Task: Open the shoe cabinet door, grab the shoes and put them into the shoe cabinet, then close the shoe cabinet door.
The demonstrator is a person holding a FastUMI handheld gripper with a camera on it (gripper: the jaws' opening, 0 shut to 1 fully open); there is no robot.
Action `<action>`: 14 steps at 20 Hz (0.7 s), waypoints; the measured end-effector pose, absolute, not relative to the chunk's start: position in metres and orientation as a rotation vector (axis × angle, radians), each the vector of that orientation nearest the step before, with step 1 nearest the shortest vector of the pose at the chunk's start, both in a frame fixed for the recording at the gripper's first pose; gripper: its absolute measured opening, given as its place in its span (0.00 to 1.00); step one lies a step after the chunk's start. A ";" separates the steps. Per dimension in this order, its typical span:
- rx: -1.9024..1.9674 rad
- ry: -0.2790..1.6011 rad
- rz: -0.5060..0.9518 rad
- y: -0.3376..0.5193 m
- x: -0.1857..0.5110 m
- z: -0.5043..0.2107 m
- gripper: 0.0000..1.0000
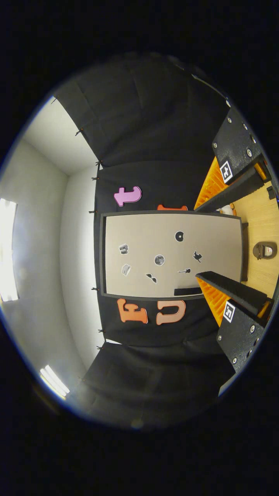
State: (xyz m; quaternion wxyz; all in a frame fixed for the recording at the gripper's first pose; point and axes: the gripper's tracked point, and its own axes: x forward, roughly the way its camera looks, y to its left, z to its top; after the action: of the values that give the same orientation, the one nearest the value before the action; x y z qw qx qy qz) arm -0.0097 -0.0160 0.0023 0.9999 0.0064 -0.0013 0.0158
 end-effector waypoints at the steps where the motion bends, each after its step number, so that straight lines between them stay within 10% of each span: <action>1: 0.015 -0.003 0.036 -0.017 -0.010 0.002 0.95; 14: 0.037 -0.004 0.133 0.046 0.014 -0.004 0.95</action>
State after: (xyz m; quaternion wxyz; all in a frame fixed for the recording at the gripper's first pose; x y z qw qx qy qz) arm 0.0136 0.0457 -0.0036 0.9976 0.0186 -0.0019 0.0666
